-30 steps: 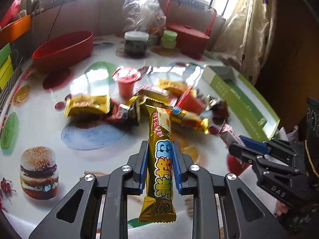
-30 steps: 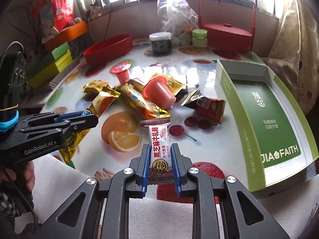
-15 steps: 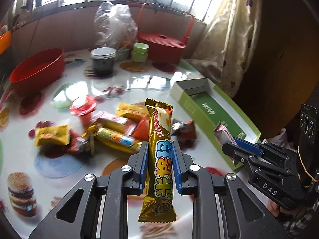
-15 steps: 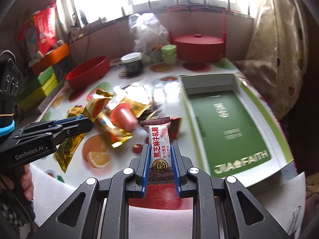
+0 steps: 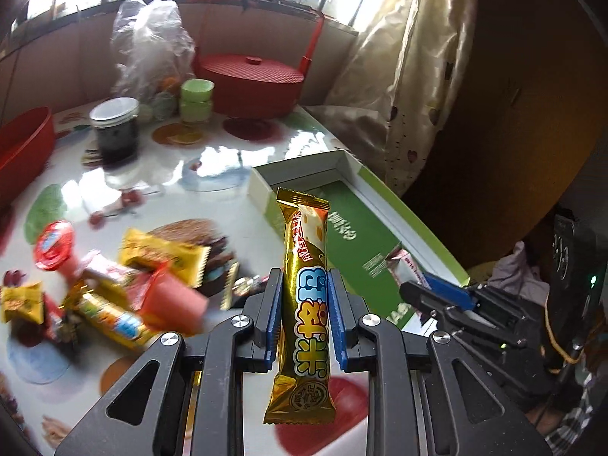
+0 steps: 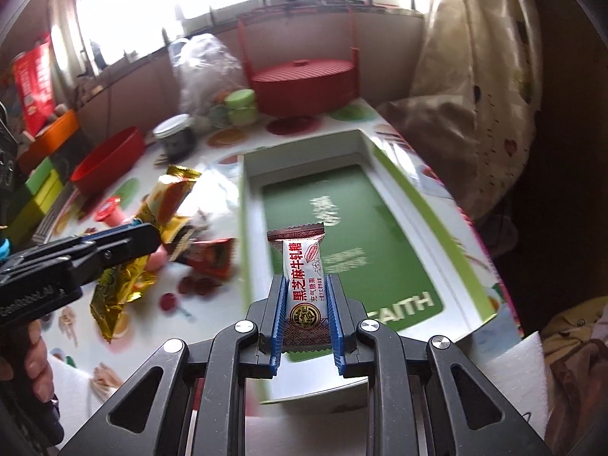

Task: Organize snacks
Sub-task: 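Carry the yellow bar with the left tool while the right tool carries the candy to the green box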

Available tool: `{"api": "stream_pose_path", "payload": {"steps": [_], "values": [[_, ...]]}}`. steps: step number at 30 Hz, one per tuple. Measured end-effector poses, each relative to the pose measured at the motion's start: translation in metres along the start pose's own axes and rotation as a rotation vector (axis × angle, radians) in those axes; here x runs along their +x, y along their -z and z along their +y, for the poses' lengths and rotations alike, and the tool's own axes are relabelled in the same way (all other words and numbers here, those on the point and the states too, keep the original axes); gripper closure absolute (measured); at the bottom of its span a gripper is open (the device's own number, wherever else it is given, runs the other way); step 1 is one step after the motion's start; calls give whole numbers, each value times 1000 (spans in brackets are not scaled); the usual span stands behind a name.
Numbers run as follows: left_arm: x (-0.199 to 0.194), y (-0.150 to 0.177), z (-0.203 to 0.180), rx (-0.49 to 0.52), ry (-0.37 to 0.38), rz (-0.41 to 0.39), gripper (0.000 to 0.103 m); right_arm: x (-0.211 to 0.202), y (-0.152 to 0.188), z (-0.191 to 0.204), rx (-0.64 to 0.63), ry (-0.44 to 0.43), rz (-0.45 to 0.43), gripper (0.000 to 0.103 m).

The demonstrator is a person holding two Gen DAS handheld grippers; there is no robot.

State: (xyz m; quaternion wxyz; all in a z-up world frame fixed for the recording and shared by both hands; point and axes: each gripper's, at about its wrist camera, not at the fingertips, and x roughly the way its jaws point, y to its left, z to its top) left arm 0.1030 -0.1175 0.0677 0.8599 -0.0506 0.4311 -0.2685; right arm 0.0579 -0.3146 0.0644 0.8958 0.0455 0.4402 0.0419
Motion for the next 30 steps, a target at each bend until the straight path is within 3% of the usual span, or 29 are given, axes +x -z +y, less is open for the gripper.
{"api": "stream_pose_path", "payload": {"steps": [11, 30], "values": [[40, -22, -26, -72, 104, 44, 79, 14, -8, -26, 33, 43, 10, 83], [79, -16, -35, -117, 90, 125, 79, 33, -3, -30, 31, 72, 52, 83]]}}
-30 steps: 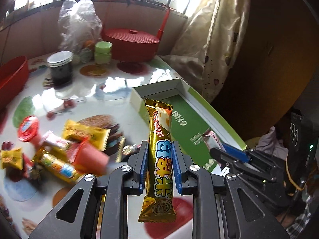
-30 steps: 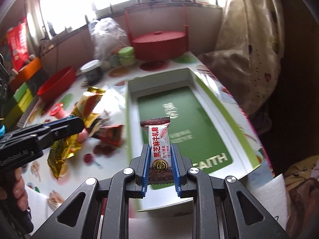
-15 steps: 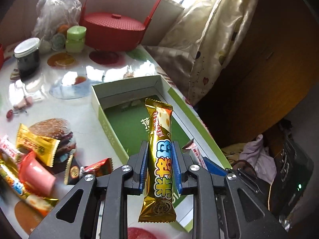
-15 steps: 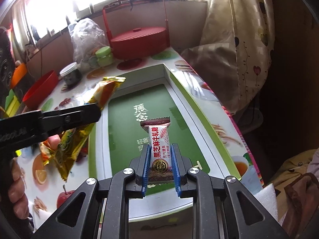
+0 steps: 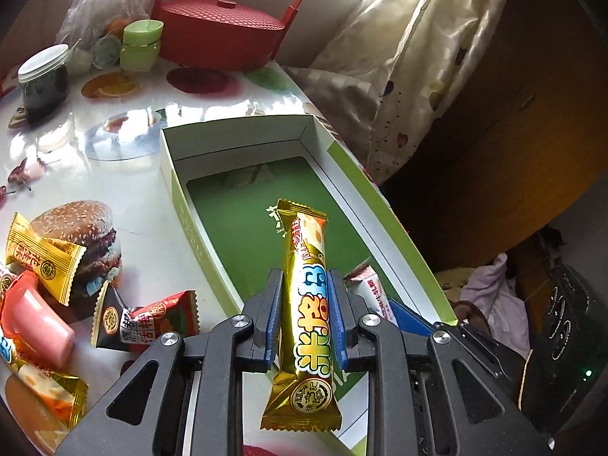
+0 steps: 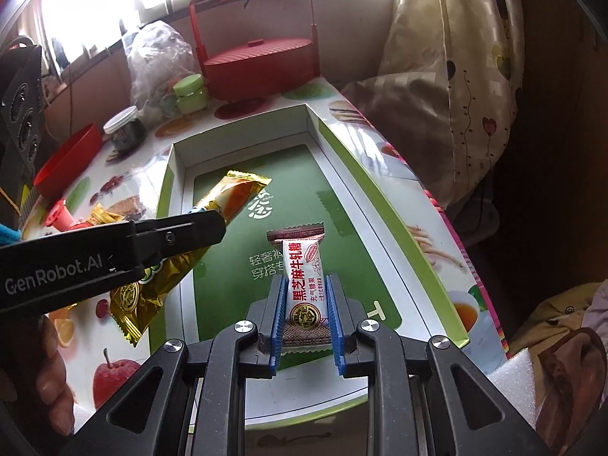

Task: Organize snacks
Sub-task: 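Carry the yellow bar with the left tool while the right tool carries the candy to the green box, then open the left tool to drop the yellow bar in the box while the right tool releases the candy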

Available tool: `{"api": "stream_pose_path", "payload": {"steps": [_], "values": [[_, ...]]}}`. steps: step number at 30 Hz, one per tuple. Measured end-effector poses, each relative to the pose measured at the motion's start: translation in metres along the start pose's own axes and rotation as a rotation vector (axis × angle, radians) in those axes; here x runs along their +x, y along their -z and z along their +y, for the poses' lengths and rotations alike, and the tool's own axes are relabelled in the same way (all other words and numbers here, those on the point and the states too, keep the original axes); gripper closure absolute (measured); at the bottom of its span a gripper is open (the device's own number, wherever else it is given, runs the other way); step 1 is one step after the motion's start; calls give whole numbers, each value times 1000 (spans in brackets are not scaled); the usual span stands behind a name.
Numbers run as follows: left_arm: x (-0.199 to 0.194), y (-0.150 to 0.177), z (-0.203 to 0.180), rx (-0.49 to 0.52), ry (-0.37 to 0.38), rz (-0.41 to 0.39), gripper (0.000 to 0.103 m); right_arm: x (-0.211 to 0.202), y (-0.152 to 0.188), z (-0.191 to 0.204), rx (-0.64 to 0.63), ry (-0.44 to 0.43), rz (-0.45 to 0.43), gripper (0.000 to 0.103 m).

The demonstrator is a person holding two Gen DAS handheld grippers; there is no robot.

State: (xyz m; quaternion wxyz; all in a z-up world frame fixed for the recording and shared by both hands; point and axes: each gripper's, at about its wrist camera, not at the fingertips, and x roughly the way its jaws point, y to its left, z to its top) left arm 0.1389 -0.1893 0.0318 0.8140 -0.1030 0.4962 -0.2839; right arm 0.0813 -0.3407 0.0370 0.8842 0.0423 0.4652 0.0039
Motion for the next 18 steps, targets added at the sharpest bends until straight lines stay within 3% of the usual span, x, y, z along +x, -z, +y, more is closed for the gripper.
{"api": "stream_pose_path", "payload": {"steps": [9, 13, 18], "values": [[2, -1, 4, -14, 21, 8, 78, -1, 2, -1, -1, 12, -4, 79], [3, -1, 4, -38, 62, 9, 67, -4, 4, -3, 12, 14, -3, 78], [-1, -1, 0, -34, 77, 6, 61, -9, 5, -6, 22, 19, -8, 77]]}}
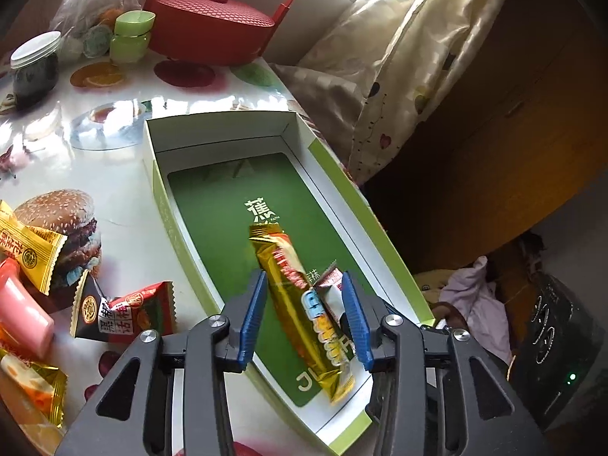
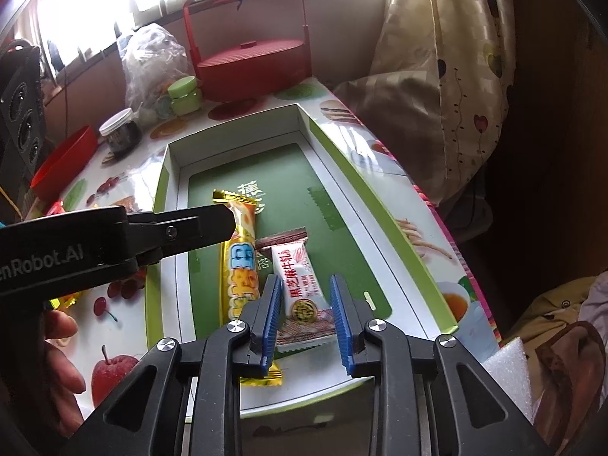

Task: Organize snacks
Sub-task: 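Open the left tool to drop the yellow bar in the box while the right tool releases the candy, then move both open tools back over the snack pile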

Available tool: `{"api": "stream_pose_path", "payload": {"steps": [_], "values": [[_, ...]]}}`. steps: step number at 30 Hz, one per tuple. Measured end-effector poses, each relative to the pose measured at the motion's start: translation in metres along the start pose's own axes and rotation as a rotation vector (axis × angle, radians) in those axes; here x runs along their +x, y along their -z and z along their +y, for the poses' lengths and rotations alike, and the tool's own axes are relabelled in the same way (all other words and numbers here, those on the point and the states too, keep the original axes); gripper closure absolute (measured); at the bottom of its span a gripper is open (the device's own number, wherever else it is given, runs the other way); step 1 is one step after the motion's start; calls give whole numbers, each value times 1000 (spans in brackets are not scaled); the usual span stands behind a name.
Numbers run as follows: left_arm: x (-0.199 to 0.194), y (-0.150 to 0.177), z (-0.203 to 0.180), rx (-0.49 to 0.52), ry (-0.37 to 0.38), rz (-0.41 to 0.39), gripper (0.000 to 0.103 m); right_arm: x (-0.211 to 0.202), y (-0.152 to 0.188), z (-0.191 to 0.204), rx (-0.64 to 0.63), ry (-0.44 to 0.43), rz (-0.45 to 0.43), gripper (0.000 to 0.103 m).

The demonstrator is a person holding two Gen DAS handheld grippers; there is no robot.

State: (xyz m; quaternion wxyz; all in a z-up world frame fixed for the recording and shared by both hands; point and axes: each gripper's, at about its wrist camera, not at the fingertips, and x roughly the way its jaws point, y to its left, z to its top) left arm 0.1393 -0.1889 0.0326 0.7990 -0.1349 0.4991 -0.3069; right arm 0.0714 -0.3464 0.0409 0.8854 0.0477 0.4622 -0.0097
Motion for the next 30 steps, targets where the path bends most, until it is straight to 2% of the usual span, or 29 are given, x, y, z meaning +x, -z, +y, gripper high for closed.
{"api": "stream_pose_path", "payload": {"steps": [8, 16, 22, 30], "values": [[-18, 5, 2, 1, -22, -27, 61, -9, 0, -7, 22, 13, -21, 75], [-66, 13, 20, -22, -59, -124, 61, -20, 4, -5, 22, 9, -44, 75], [-97, 24, 42, -36, -130, -180, 61, -27, 2, 17, -9, -74, -68, 75], [-119, 36, 81, -101, -195, -205, 61, -27, -3, 50, -69, -137, -79, 75]]}}
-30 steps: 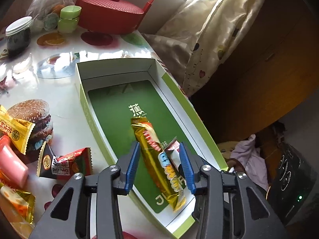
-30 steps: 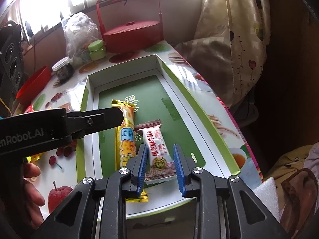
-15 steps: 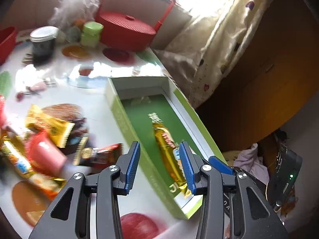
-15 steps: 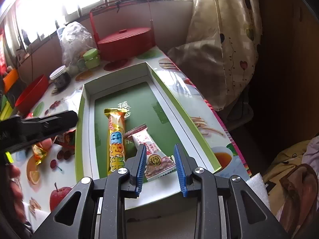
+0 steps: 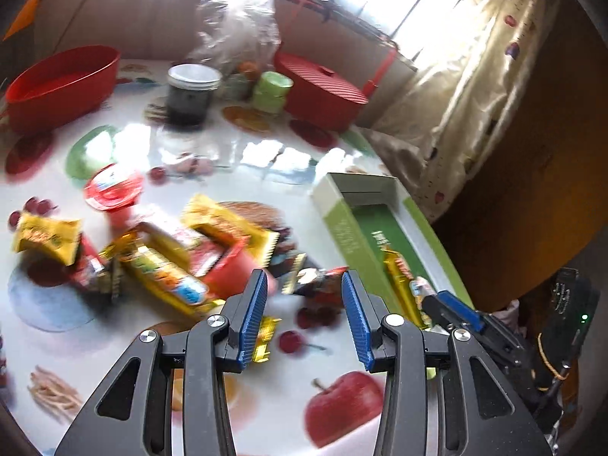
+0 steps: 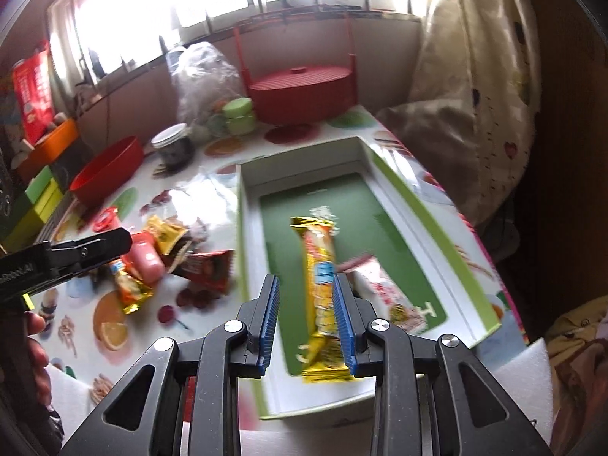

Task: Organize snacks
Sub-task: 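Move both open tools back over the snack pile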

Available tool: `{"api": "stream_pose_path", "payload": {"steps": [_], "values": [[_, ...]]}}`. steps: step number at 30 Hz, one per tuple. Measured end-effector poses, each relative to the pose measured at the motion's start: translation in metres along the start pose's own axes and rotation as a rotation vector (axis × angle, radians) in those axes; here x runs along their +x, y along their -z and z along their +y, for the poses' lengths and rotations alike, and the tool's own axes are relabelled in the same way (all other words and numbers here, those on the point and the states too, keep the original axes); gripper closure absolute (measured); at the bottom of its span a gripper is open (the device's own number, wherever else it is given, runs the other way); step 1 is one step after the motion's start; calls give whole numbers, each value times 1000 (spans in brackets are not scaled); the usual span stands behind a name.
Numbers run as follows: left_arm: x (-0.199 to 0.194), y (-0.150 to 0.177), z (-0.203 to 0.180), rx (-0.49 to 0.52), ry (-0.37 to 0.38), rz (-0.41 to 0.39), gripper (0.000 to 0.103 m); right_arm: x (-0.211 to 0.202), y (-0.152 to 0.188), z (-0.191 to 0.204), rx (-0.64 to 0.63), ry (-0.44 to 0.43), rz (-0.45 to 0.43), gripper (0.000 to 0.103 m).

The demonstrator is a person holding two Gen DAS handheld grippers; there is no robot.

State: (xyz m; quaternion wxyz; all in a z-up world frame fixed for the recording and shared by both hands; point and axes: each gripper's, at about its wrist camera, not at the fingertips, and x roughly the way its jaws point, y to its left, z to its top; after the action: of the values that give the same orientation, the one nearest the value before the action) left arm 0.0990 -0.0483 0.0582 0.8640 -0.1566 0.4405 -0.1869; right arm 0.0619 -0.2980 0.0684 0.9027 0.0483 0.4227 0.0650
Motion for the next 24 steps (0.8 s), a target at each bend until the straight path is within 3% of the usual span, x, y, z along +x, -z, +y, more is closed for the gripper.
{"api": "stream_pose_path", "payload": {"steps": [10, 21, 24], "values": [[-13, 4, 44, -64, -82, -16, 61, 15, -11, 41, -125, -99, -3, 75], [-4, 12, 62, -104, -76, 21, 61, 48, -16, 78, -372, -160, 72, 57], [-1, 11, 64, -119, -72, 28, 53, 59, -15, 86, -429, -147, 98, 56]]}}
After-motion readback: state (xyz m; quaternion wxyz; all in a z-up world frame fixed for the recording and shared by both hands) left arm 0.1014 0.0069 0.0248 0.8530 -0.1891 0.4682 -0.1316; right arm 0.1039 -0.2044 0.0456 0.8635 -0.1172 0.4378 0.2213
